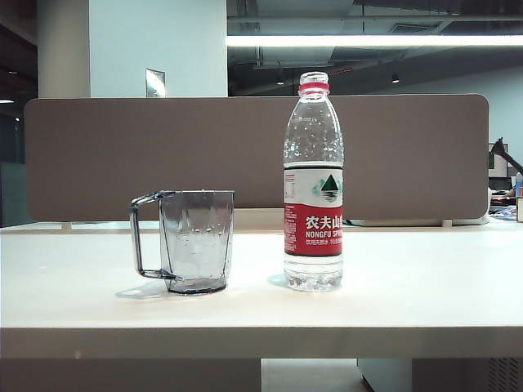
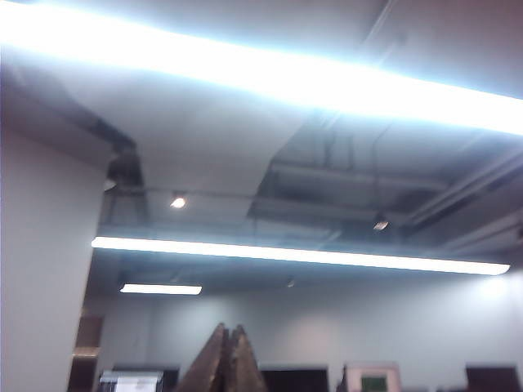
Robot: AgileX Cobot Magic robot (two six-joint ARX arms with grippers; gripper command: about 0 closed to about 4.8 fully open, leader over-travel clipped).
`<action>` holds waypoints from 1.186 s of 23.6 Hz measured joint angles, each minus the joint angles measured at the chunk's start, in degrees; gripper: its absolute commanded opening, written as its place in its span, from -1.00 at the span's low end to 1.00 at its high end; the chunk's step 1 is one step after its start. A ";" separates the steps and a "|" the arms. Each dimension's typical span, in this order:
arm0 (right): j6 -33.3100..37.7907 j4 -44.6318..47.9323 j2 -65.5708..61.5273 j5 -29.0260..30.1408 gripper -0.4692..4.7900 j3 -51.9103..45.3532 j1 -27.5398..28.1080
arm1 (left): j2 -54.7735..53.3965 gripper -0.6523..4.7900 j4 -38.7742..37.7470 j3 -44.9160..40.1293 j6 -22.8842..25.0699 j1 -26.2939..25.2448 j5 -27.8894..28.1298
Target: Pick up the mineral water bottle on the table and pour water into the mug until it's full.
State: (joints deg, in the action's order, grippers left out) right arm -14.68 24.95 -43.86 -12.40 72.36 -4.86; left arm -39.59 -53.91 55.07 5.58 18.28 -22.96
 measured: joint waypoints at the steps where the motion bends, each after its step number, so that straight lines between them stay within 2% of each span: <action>1: 0.44 0.02 -2.47 0.04 -0.84 1.27 0.00 | 0.00 -0.78 0.00 0.00 0.00 0.00 0.00; 4: 1.77 0.02 -13.99 1.62 -0.84 5.38 0.44 | 0.00 -0.78 0.00 0.00 0.00 0.00 0.00; 6: 8.55 -0.52 -22.82 3.72 -0.84 5.11 2.14 | 0.00 -0.78 0.02 0.00 0.00 0.00 0.00; 10: 18.25 -0.42 -32.15 3.65 -0.84 5.14 4.02 | 0.00 -0.78 0.02 0.00 0.00 0.00 0.00; 14: 20.26 -0.59 -40.19 3.69 -0.84 3.54 3.87 | -0.02 -0.78 0.02 0.00 0.00 0.00 0.00; 17: 20.44 1.62 -46.03 5.70 -0.84 -1.55 3.76 | 0.00 -0.78 0.02 0.00 0.00 0.00 0.00; 19: 21.16 4.15 -49.44 6.43 -0.84 -8.94 3.50 | 0.00 -0.78 0.02 0.00 0.00 0.00 0.00; 28: 22.23 24.06 -46.51 5.88 -0.84 -36.96 -0.55 | -0.02 -0.78 0.02 0.00 0.00 0.00 0.00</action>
State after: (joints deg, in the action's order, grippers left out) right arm 7.55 49.01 -90.37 -6.52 35.40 -5.41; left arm -39.62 -53.89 55.07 5.58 18.28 -22.96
